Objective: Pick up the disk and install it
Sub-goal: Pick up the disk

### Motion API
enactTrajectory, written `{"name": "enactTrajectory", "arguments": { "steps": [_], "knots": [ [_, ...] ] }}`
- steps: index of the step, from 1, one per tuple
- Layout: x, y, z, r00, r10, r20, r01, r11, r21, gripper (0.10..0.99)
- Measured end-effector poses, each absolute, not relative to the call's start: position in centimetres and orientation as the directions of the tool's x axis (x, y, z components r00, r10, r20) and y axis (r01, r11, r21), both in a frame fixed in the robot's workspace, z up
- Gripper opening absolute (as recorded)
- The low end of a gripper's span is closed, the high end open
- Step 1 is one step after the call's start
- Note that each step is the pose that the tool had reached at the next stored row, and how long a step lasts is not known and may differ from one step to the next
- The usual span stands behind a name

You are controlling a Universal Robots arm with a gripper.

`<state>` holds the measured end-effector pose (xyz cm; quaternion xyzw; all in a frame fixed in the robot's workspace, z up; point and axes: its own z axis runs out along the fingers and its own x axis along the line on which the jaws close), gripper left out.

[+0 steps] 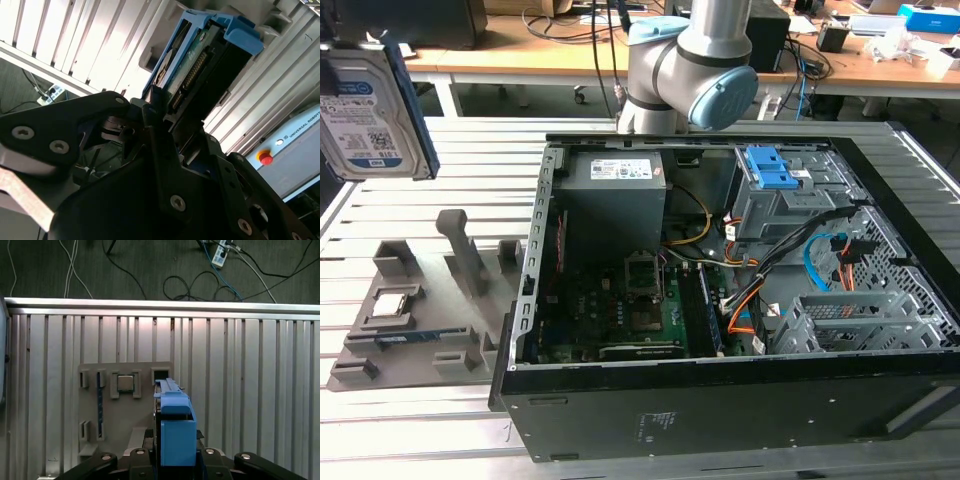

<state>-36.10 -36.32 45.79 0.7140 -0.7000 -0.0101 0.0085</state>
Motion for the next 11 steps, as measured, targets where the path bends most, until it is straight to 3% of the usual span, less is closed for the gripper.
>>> {"name": "enactTrajectory", "arguments": {
  "steps": [11],
  "knots": [
    [-36.0, -36.3, 47.9, 0.020, -1.000, -0.002, -0.999, -0.020, 0.027, 0.365]
  ]
}}
